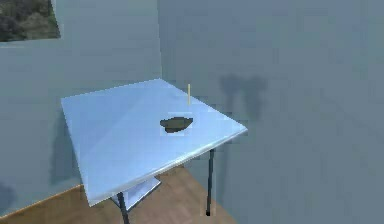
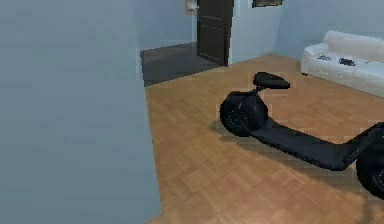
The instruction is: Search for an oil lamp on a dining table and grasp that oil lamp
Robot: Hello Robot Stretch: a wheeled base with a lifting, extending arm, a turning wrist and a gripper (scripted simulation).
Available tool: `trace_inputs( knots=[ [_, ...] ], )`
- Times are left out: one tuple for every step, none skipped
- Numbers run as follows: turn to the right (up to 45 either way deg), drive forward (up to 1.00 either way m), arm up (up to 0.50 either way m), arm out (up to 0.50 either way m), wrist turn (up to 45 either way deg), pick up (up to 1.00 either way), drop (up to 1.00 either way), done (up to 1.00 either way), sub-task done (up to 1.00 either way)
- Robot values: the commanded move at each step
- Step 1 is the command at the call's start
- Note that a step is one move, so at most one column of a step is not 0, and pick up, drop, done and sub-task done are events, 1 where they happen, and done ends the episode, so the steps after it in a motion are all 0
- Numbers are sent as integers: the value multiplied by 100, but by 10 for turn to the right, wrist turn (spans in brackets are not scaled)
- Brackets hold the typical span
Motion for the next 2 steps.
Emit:
trace_inputs(
  knots=[
    [210,0,0,0,0,0,0,0,0],
    [0,65,0,0,0,0,0,0,0]
  ],
)
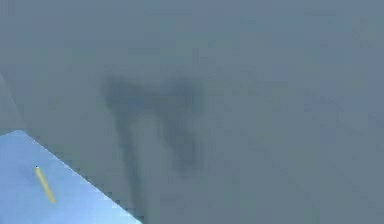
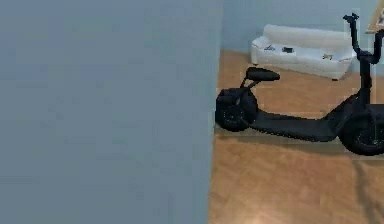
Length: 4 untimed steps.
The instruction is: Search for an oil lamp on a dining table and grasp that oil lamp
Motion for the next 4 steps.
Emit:
trace_inputs(
  knots=[
    [-450,0,0,0,0,0,0,0,0],
    [-450,0,0,0,0,0,0,0,0],
    [-450,0,0,0,0,0,0,0,0],
    [-120,0,0,0,0,0,0,0,0]
  ],
)
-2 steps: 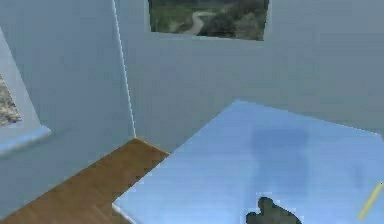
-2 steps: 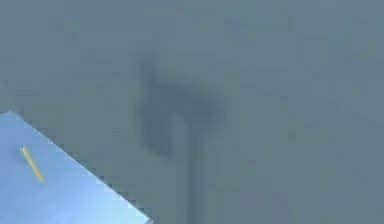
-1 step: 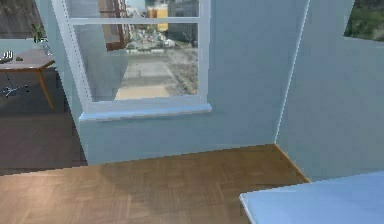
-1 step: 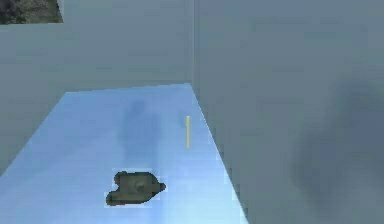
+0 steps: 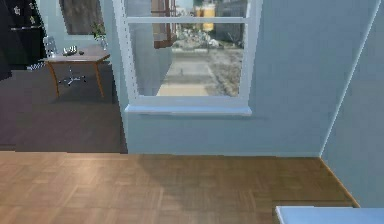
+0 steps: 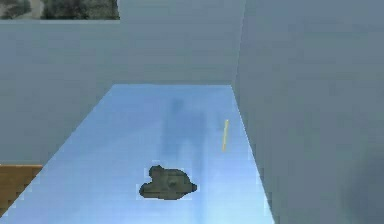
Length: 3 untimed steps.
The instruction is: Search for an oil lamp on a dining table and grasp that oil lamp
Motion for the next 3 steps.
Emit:
trace_inputs(
  knots=[
    [0,0,50,0,0,0,0,0,0],
    [0,0,38,0,0,0,0,0,0],
    [0,0,0,10,0,0,0,0,0]
  ],
)
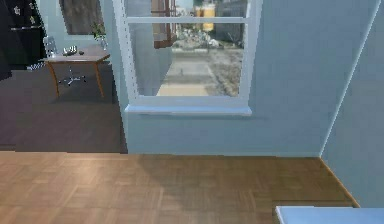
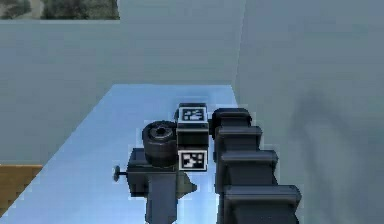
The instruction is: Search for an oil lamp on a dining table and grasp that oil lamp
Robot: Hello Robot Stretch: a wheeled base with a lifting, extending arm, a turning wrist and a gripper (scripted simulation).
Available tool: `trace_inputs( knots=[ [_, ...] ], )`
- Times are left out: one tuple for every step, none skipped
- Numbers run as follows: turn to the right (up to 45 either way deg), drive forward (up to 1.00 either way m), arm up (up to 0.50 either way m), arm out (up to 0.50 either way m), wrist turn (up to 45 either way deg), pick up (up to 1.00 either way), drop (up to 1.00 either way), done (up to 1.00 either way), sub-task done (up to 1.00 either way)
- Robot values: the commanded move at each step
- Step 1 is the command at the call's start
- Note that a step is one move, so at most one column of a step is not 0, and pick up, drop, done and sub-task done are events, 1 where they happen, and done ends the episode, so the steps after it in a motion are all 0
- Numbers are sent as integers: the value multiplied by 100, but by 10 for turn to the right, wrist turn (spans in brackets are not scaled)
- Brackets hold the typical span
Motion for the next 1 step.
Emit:
trace_inputs(
  knots=[
    [0,0,0,0,450,0,0,0,0]
  ],
)
